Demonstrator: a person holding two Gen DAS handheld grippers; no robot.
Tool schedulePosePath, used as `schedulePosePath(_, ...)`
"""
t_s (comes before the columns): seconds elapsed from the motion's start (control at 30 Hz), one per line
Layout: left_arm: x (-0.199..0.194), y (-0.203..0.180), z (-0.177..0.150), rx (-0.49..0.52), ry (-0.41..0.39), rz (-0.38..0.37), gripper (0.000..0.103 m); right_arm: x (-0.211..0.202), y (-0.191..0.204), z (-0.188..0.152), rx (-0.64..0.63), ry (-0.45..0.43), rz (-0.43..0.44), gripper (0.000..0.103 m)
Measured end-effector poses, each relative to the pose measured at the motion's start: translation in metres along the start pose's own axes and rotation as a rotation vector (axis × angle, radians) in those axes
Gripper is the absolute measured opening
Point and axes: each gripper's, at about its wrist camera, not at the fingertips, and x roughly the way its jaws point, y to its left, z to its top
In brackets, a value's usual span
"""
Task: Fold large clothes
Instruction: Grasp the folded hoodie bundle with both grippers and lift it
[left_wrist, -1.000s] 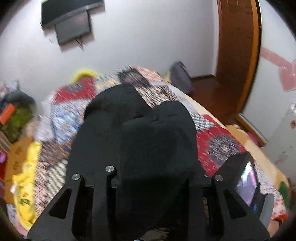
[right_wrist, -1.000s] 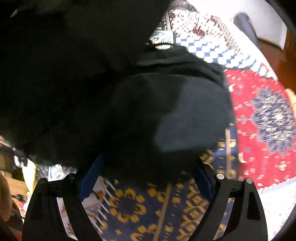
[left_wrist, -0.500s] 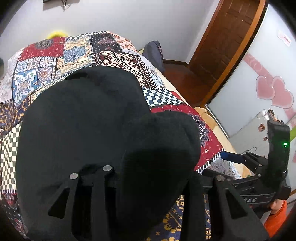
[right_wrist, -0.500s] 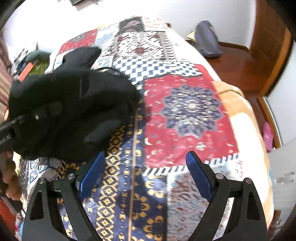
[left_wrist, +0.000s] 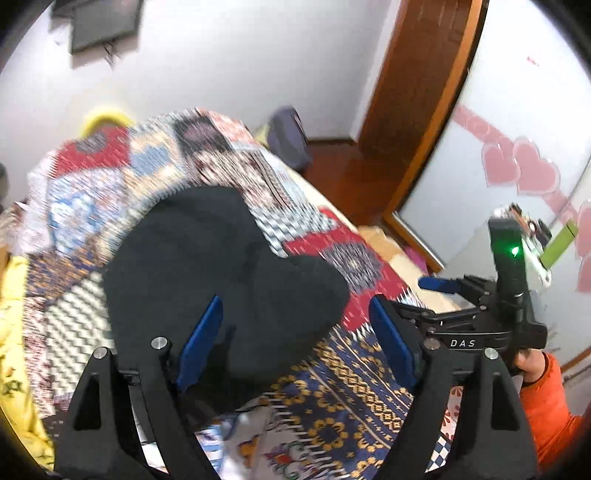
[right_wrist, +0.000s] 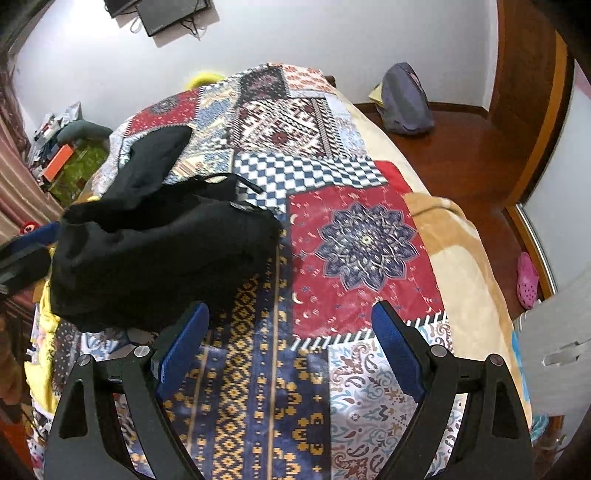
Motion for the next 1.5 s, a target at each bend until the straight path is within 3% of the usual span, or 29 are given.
schedulePosePath(0.13,-0.029,0.037,0.004,-0.063,-0.081,0.112,0.091,-0.01,0.016,0.009,-0.039,-0.04,0.031,0.088)
schedulePosePath(0.2,-0.024,0.061,0.003,-0.091,-0.049,0.194,0.091,-0.016,0.026,0.016,-0.061,-0.06,0.052,0.088)
schedulePosePath(0.37,0.011,0.093,-0.02,-0.109,0.074,0.297,0.091,-0.025,0.061,0.039,-0.117,-0.105,0.116,0.088)
schedulePosePath(0.43,0.027,0.095,-0.033,-0.099,0.119,0.295,0.091,-0.025,0.074,0.046,-0.137,-0.113,0.144,0.089)
schedulePosePath(0.67,0.046,0.093,-0.044,-0.125,0.143,0.213,0.092,0.01,0.109,0.058,-0.199,-0.07,0.17,0.088)
schedulePosePath(0.8,0.05,0.086,-0.051,-0.092,0.138,0.221,0.092,0.047,0.097,0.047,-0.176,0.035,0.129,0.088)
schedulePosePath(0.9,0.059,0.083,-0.058,-0.091,0.152,0.206,0.093,0.068,0.075,0.033,-0.131,0.109,0.146,0.088)
schedulePosePath(1.03,0.067,0.075,-0.07,-0.067,0.142,0.227,0.101,0.082,0.058,0.013,-0.128,0.144,0.138,0.091)
schedulePosePath(1.13,0.068,0.071,-0.076,-0.064,0.134,0.241,0.101,0.091,0.048,0.005,-0.086,0.17,0.175,0.094)
schedulePosePath(1.3,0.065,0.069,-0.076,-0.068,0.13,0.251,0.101,0.094,0.04,-0.001,-0.03,0.18,0.226,0.096)
schedulePosePath(1.5,0.048,0.063,-0.071,-0.03,0.094,0.291,0.1,0.071,0.056,0.005,-0.097,0.122,0.17,0.096)
